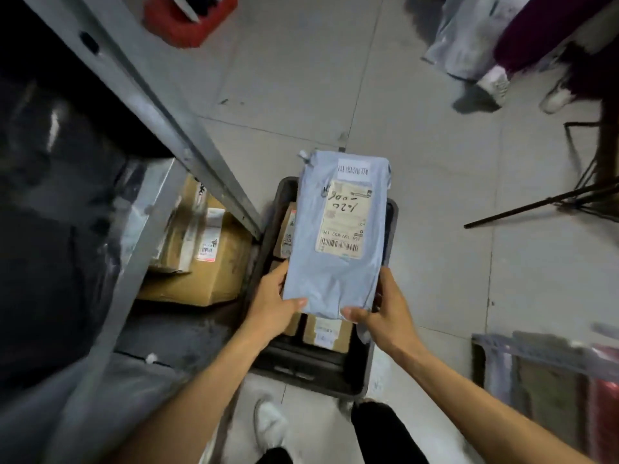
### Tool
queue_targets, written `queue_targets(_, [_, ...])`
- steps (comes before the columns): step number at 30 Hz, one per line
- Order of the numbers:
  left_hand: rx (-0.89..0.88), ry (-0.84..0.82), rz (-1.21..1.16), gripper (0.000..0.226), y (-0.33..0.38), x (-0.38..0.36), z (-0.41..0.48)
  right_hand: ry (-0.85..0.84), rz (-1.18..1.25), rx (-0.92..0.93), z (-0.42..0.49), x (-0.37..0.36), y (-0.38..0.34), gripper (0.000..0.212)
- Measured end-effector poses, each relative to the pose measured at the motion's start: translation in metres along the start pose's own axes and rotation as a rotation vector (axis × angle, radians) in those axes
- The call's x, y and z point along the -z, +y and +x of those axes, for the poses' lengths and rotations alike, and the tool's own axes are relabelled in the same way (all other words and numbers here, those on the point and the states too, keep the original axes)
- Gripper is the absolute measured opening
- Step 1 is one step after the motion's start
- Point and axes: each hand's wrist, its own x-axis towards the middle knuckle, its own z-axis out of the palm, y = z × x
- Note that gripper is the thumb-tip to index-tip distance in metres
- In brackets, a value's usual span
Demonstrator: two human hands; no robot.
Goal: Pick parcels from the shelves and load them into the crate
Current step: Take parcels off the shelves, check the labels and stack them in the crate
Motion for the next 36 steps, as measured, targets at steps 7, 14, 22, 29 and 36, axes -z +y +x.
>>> queue_targets(7, [0.158,0.107,-0.031,0.064,-0.082,-0.007,0.082,-0.079,0.015,-0.185,0.092,-0.029,0.081,0.073])
queue_targets(14, [0.109,0.144,-0.011,0.069,-0.133,0.007,0.16,-0.002,0.097,-0.226,0.171,-0.079,0.14,0.077])
queue_targets(22, [0.044,0.429,0.044,0.069,-0.167,0.017,0.194,-0.034,0.34,-0.273,0.235,-0.121,0.162,0.071])
queue_targets(29, [0.055,0.374,0.127,0.063,-0.173,0.025,0.198,-0.13,0.441,-0.326,0.263,-0.131,0.173,0.06])
queue_targets(36, [0.05,0.32,0.187,0.057,-0.145,0.026,0.18,-0.217,-0.056,-0.339,0.243,-0.104,0.14,0.074])
